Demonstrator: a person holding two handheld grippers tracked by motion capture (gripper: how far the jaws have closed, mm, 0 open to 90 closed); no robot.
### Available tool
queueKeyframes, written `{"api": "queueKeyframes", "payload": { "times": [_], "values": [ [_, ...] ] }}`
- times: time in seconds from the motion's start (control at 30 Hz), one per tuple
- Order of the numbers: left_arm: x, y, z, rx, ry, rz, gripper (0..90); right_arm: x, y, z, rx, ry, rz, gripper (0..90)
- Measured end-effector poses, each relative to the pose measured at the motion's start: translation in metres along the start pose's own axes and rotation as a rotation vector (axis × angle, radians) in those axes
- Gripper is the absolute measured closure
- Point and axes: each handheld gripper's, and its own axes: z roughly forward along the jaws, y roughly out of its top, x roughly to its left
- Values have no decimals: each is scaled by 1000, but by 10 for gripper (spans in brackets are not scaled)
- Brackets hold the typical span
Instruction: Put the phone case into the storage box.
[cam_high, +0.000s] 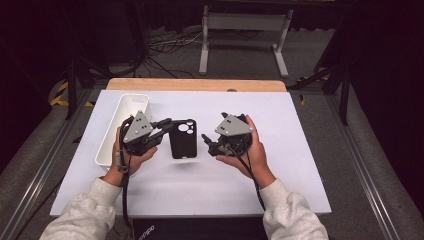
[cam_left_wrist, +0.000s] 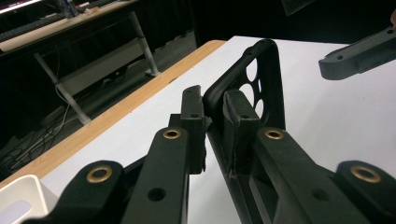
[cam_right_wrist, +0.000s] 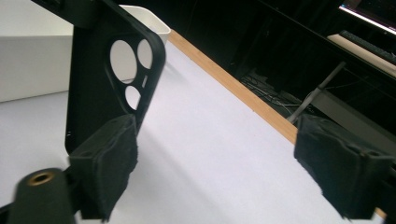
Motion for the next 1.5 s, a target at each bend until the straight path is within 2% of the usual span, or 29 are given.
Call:
{"api": "queueKeyframes", "payload": {
  "times": [0.27,0.33,0.8,1.03,1.13,1.33,1.5],
  "values": [
    [2,0,-3,-9,1,-8,805,-5,-11,-8,-7,-7,21,108],
    [2,0,-3,-10,2,-8,805,-5,-14,-10,-7,-20,17,108],
    [5,1,-8,-21,2,-5,805,-9,-37,-27,-16,-29,21,109],
    [6,2,-11,-35,10,-6,805,-7,-45,-30,-10,-21,9,109],
    [7,2,-11,-36,13,1,805,-5,-51,-33,-25,-32,12,115],
    [7,3,-13,-40,16,-5,805,-3,-60,-39,-17,-33,6,116],
    [9,3,-15,-38,10,-6,805,-4,-69,-48,-38,-37,14,117]
  ]
}}
